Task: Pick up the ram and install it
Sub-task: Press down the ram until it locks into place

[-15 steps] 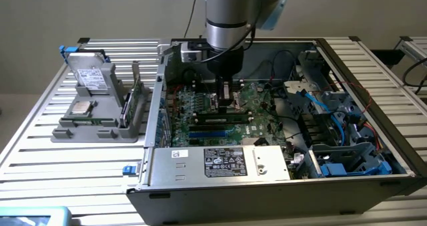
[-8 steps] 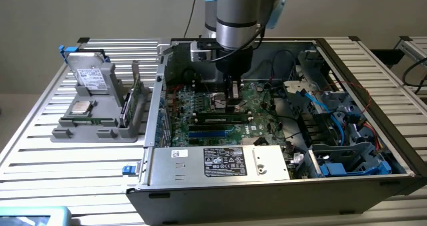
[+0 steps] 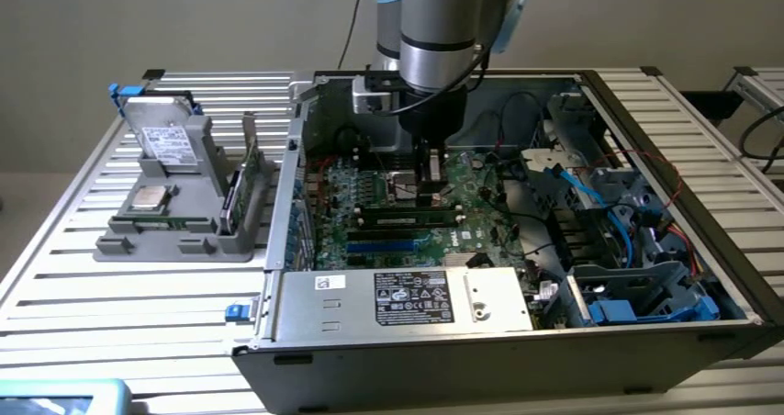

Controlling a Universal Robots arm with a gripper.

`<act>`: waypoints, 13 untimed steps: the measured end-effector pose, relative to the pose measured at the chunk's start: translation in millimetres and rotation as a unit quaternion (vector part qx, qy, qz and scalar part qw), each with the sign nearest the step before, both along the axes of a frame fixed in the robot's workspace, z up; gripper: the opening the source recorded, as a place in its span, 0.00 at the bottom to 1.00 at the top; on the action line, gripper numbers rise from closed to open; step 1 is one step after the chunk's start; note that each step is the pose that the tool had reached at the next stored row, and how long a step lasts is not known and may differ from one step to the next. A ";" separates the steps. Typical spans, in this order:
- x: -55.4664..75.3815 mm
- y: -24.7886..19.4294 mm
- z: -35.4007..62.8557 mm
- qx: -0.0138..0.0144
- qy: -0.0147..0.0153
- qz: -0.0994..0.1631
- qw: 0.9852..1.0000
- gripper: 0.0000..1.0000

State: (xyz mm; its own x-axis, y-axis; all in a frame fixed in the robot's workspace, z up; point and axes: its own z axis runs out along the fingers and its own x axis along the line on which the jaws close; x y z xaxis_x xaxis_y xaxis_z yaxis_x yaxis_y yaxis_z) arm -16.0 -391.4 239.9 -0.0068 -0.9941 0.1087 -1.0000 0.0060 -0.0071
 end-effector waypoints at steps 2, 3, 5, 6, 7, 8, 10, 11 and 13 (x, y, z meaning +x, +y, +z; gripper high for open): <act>0.1 0.1 0.0 0.000 0.000 -0.006 1.000 0.11; 0.1 0.0 0.0 0.000 0.000 -0.012 1.000 0.11; 0.1 0.1 0.0 0.000 0.000 -0.026 1.000 0.11; 0.1 0.1 -0.1 0.000 0.000 -0.033 0.999 0.11; 0.1 0.1 -0.1 0.000 0.000 -0.040 0.999 0.11; 0.1 0.1 -0.1 0.000 0.000 -0.047 0.999 0.11; 0.1 0.1 -0.1 0.000 0.000 -0.061 0.998 0.11; 0.1 0.1 -0.2 0.000 0.000 -0.069 0.998 0.11; 0.1 0.1 -0.3 0.000 0.000 -0.081 0.997 0.11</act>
State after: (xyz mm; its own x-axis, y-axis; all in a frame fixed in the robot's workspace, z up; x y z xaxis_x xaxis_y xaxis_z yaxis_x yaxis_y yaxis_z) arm -15.9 -391.3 239.7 -0.1675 -0.9799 0.1085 -0.9858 0.1677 -0.0075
